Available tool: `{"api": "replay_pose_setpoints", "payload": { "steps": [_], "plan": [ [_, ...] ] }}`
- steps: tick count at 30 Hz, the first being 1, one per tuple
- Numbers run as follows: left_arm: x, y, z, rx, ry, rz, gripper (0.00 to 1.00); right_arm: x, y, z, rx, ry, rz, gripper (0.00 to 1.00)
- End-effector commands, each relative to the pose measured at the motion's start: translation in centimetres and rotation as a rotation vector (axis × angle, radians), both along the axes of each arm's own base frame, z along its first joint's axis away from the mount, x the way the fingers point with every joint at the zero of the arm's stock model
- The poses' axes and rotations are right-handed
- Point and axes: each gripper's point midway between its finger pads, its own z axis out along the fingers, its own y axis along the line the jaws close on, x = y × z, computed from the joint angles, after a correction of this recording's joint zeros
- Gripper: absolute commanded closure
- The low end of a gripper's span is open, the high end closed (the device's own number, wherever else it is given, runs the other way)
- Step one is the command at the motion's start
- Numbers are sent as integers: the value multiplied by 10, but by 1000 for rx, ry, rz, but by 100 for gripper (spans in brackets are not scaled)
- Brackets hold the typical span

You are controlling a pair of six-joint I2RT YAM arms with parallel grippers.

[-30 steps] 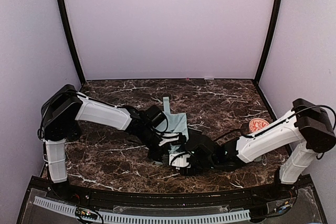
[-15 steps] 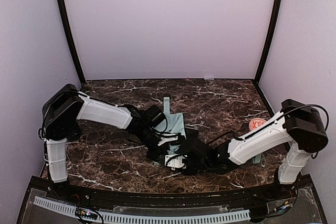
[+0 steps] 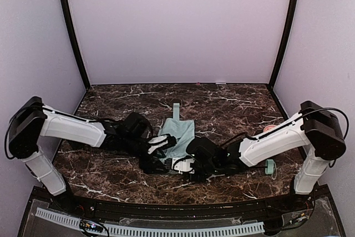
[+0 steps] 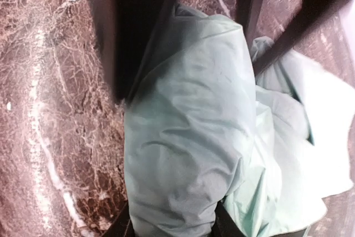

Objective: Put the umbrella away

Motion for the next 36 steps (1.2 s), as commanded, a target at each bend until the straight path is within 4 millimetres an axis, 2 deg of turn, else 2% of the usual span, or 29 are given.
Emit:
{"api": "replay_pose_setpoints", "payload": {
  "steps": [1,3,5,9,11,14,18,21,27,32,36],
  "plan": [
    [41,15,67,-214,-337,212,24,-29,-39,-37,-139,362,-62,83],
    [36,20,92,-333,-444,201,24,-34,-40,-38,-142,454,-72,83],
    [25,26,107,-407,-531,166,25,-40,-43,-42,-155,534,-81,83],
    [-3,28,115,-464,-643,54,35,-46,-45,-49,-170,711,-115,83],
    [-22,22,105,-428,-669,-55,39,-49,-44,-49,-152,827,-126,83],
    [-45,12,74,-274,-686,-206,40,-57,-42,-48,-117,999,-115,83],
    [-54,7,35,-63,-688,-312,32,-63,-36,-46,-85,1113,-46,83],
    [-51,7,16,29,-737,-331,28,-64,-29,-42,-67,1160,3,83],
    [-26,9,10,103,-880,-271,25,-65,-27,-43,-91,1226,40,85],
    [-15,16,5,154,-924,-228,24,-72,-33,-46,-114,1256,49,85],
    [-4,18,-5,210,-947,-193,23,-74,-31,-39,-106,1263,73,86]
  ]
}}
